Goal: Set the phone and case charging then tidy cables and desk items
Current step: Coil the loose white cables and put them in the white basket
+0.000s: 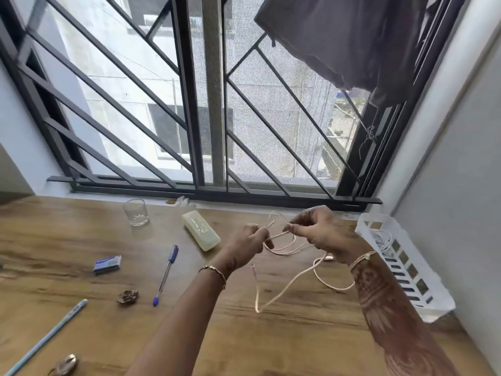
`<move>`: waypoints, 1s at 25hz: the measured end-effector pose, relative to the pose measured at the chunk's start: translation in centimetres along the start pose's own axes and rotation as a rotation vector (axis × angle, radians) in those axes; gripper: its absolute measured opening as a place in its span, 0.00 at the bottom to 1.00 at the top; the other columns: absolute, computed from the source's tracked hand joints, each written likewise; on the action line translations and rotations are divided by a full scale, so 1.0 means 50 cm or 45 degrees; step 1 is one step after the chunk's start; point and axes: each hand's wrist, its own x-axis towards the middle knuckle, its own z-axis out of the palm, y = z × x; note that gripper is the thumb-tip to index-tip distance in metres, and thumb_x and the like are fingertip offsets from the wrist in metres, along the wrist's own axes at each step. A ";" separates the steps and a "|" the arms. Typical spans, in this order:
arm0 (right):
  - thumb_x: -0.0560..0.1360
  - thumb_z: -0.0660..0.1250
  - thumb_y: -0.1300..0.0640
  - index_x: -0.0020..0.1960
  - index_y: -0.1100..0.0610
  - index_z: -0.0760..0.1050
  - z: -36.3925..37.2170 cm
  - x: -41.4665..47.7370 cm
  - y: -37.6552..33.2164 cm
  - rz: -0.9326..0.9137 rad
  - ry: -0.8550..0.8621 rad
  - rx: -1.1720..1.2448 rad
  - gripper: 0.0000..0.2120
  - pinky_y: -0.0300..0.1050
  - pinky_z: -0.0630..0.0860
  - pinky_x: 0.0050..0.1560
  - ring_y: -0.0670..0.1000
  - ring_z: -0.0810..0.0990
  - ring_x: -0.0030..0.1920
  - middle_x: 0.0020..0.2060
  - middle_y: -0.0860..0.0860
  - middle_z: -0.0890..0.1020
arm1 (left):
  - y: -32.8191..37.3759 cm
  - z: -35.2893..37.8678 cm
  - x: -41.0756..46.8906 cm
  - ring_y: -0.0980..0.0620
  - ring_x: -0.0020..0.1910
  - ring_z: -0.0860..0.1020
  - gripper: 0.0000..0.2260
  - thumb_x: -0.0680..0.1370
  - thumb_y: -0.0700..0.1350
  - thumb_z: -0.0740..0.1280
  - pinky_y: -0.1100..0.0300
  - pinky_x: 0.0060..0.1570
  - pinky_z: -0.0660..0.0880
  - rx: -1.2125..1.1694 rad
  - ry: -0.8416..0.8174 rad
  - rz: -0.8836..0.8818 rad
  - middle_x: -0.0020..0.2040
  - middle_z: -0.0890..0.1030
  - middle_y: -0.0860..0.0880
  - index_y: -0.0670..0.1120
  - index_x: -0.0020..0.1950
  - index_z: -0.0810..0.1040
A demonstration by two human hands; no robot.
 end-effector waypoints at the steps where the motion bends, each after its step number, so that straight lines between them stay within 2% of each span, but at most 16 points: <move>1: 0.72 0.73 0.56 0.41 0.55 0.84 -0.010 0.003 0.000 -0.038 0.081 0.025 0.03 0.30 0.63 0.26 0.39 0.69 0.23 0.22 0.42 0.76 | -0.009 -0.006 -0.001 0.55 0.26 0.69 0.18 0.74 0.49 0.58 0.63 0.29 0.66 -0.079 0.008 -0.060 0.22 0.71 0.52 0.44 0.32 0.81; 3: 0.71 0.73 0.55 0.43 0.55 0.84 -0.013 0.016 0.006 -0.094 0.230 0.024 0.04 0.32 0.70 0.36 0.38 0.75 0.32 0.32 0.45 0.83 | -0.018 -0.014 -0.004 0.54 0.24 0.68 0.20 0.80 0.47 0.59 0.63 0.29 0.71 -0.239 -0.013 -0.161 0.19 0.70 0.53 0.41 0.31 0.80; 5: 0.71 0.73 0.56 0.44 0.56 0.84 0.006 0.034 0.024 -0.094 0.326 0.017 0.05 0.35 0.73 0.43 0.43 0.79 0.39 0.39 0.50 0.85 | -0.011 -0.017 -0.010 0.56 0.21 0.64 0.22 0.81 0.48 0.58 0.62 0.31 0.74 -0.404 -0.101 -0.207 0.19 0.68 0.52 0.40 0.31 0.78; 8: 0.71 0.74 0.55 0.44 0.56 0.84 0.049 0.047 0.053 -0.057 0.420 -0.057 0.05 0.38 0.71 0.41 0.46 0.79 0.38 0.39 0.52 0.86 | 0.002 -0.020 -0.013 0.57 0.19 0.60 0.21 0.81 0.50 0.55 0.62 0.32 0.70 -0.753 -0.191 -0.249 0.19 0.62 0.53 0.41 0.34 0.76; 11: 0.73 0.71 0.52 0.46 0.53 0.85 0.089 0.038 0.065 -0.011 0.433 -0.221 0.06 0.37 0.67 0.40 0.48 0.79 0.39 0.40 0.52 0.86 | 0.008 -0.016 -0.004 0.57 0.18 0.56 0.21 0.82 0.50 0.52 0.64 0.30 0.69 -1.128 -0.216 -0.262 0.19 0.59 0.54 0.40 0.38 0.75; 13: 0.75 0.68 0.51 0.46 0.52 0.84 0.108 0.029 0.063 -0.013 0.432 -0.279 0.08 0.37 0.66 0.40 0.51 0.82 0.44 0.38 0.52 0.84 | 0.011 -0.011 -0.001 0.58 0.18 0.58 0.20 0.82 0.49 0.51 0.64 0.32 0.73 -1.389 -0.228 -0.256 0.20 0.60 0.54 0.39 0.43 0.75; 17: 0.78 0.62 0.51 0.41 0.50 0.80 0.131 0.015 0.064 -0.047 0.383 -0.358 0.11 0.40 0.64 0.40 0.52 0.80 0.43 0.37 0.50 0.83 | 0.031 0.007 -0.002 0.56 0.22 0.72 0.18 0.83 0.48 0.51 0.62 0.50 0.78 -1.719 -0.218 -0.218 0.24 0.68 0.52 0.36 0.54 0.74; 20: 0.79 0.61 0.52 0.35 0.48 0.72 0.156 -0.004 0.074 -0.079 0.255 -0.351 0.13 0.40 0.63 0.41 0.50 0.77 0.40 0.33 0.45 0.77 | 0.037 0.026 0.011 0.55 0.29 0.78 0.16 0.82 0.46 0.55 0.60 0.54 0.77 -1.757 -0.103 -0.153 0.29 0.76 0.51 0.34 0.55 0.74; 22: 0.79 0.59 0.51 0.40 0.49 0.74 0.164 -0.013 0.074 -0.080 0.137 -0.358 0.11 0.42 0.66 0.43 0.52 0.77 0.43 0.38 0.49 0.79 | 0.028 0.036 0.022 0.54 0.31 0.80 0.13 0.82 0.44 0.57 0.61 0.49 0.79 -1.660 0.029 -0.117 0.31 0.80 0.50 0.36 0.50 0.75; 24: 0.79 0.59 0.50 0.49 0.51 0.79 0.161 -0.016 0.070 -0.085 0.051 -0.378 0.11 0.44 0.71 0.49 0.53 0.79 0.49 0.44 0.53 0.83 | 0.016 0.040 0.030 0.56 0.30 0.81 0.10 0.82 0.42 0.57 0.64 0.40 0.79 -1.437 0.129 -0.074 0.31 0.82 0.51 0.38 0.47 0.75; 25: 0.78 0.60 0.50 0.49 0.51 0.81 0.156 -0.019 0.065 -0.092 0.033 -0.356 0.11 0.44 0.72 0.50 0.52 0.80 0.49 0.44 0.52 0.84 | 0.012 0.040 0.032 0.57 0.29 0.80 0.10 0.82 0.41 0.56 0.64 0.38 0.77 -1.285 0.144 -0.043 0.31 0.82 0.51 0.40 0.46 0.74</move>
